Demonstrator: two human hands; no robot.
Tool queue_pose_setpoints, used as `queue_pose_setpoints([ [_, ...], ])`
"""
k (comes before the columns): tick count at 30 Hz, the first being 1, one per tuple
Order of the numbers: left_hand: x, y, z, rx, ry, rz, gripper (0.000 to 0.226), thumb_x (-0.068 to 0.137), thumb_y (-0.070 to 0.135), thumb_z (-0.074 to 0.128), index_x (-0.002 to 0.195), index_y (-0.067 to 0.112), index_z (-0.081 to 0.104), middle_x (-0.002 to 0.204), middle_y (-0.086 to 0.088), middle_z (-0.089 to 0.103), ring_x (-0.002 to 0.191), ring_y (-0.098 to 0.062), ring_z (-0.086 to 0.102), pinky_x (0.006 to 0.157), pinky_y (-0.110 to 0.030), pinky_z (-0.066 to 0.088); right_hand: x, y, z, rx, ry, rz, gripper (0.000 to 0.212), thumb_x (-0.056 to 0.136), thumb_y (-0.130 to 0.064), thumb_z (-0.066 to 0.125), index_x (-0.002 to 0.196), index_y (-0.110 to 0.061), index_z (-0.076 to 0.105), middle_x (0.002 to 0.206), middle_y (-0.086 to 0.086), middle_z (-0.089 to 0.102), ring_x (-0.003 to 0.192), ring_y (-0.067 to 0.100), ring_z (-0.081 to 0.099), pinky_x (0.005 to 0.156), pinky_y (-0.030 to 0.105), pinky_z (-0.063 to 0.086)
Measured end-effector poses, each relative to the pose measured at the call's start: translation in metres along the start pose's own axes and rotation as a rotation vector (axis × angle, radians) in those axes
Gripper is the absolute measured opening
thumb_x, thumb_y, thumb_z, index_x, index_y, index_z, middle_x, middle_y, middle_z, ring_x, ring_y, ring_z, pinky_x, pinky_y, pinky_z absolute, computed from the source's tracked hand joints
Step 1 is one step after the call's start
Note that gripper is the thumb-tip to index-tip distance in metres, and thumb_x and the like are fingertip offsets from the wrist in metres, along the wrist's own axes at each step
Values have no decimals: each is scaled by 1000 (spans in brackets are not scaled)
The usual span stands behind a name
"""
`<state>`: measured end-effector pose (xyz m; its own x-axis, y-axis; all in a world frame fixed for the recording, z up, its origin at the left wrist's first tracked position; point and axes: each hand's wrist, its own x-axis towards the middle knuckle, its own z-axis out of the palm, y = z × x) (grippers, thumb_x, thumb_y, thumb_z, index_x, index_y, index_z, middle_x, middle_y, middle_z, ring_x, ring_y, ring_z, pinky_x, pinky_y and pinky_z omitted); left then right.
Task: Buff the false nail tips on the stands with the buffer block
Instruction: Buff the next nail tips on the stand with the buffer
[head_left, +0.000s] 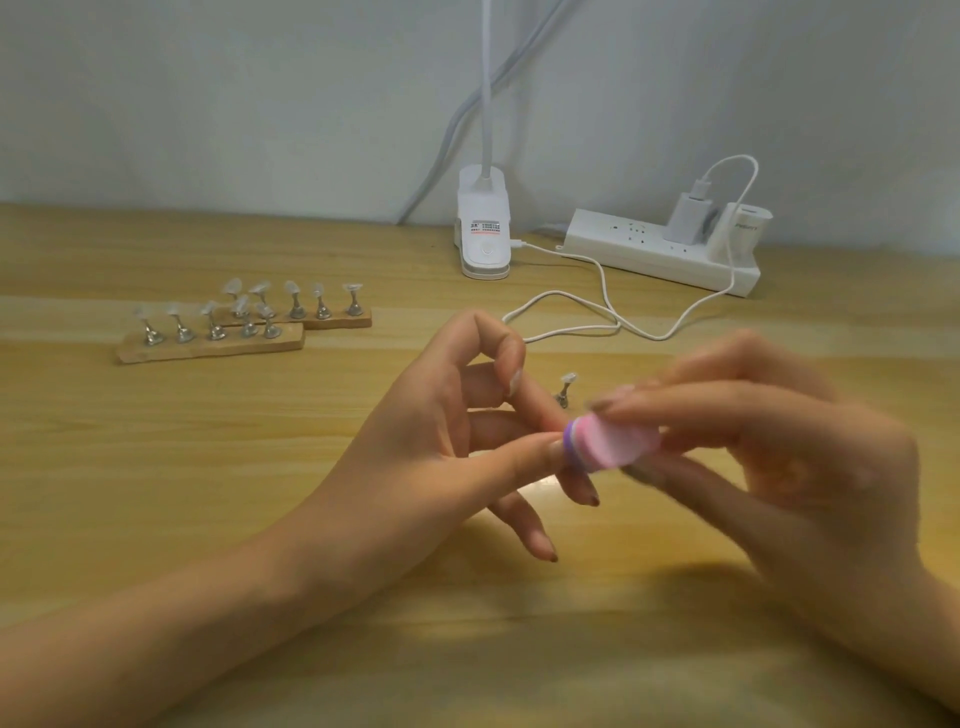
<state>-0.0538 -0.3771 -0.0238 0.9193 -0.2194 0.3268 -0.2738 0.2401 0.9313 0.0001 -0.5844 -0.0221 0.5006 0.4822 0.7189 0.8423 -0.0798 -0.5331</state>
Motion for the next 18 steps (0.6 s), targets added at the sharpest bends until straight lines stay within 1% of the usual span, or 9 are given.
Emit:
queue_pose_setpoints([
  [2,0,-1,-1,2,-2,1,37,82,5,68,91,12,33,78,-4,68,70,-23,72,46,-28,54,0,-2,1,-24,-24,-11,23,86,-16,72,108,-24,71,100,0,64,93,17,68,74,18,54],
  [4,-1,-1,0,8,-3,-1,37,82,6,68,91,12,33,79,-4,69,71,-24,72,46,-28,54,0,-3,1,-27,-20,7,23,87,-16,71,109,-23,69,101,0,65,93,17,67,75,19,54],
  [6,-1,-1,0,29,6,-1,38,81,5,69,91,13,34,78,-4,67,69,-24,71,45,-28,53,0,-4,1,-45,-53,-30,19,88,-17,70,104,-27,73,101,-4,64,94,15,69,78,20,54],
  [7,-1,-1,0,42,10,0,37,82,3,69,90,13,34,78,-5,66,68,-24,71,44,-28,53,0,-3,0,-54,-65,-44,18,88,-18,70,103,-26,74,102,-5,64,95,15,69,79,21,54],
  [9,-1,-2,-1,59,15,8,37,83,-1,68,90,14,35,78,-8,66,67,-24,70,43,-29,53,1,-1,-1,-61,-37,-21,19,88,-17,70,103,-27,74,103,-1,66,95,17,69,77,22,55],
  [12,-2,-1,-1,75,7,31,41,85,-1,72,89,18,36,76,-4,67,68,-22,70,44,-30,53,2,4,-2,-39,-3,13,22,88,-15,70,109,-20,69,103,-1,66,97,20,69,75,23,56],
  [14,-3,0,-1,66,-22,34,39,85,2,70,88,21,37,78,-3,67,69,-21,70,44,-29,52,2,6,-3,-5,12,40,23,87,-16,70,109,-20,69,104,-1,66,96,21,69,74,23,57],
  [16,-2,0,0,60,-21,27,41,87,2,73,88,20,36,79,-3,68,68,-21,70,44,-29,52,2,4,-3,33,42,68,23,86,-16,70,109,-22,70,105,1,67,95,23,68,72,28,59],
  [18,-2,0,-1,59,-13,21,41,85,4,74,86,21,36,79,-4,67,68,-23,70,44,-29,52,2,1,-2,29,24,39,20,86,-17,71,105,-25,73,105,-1,67,96,23,70,73,29,59],
])
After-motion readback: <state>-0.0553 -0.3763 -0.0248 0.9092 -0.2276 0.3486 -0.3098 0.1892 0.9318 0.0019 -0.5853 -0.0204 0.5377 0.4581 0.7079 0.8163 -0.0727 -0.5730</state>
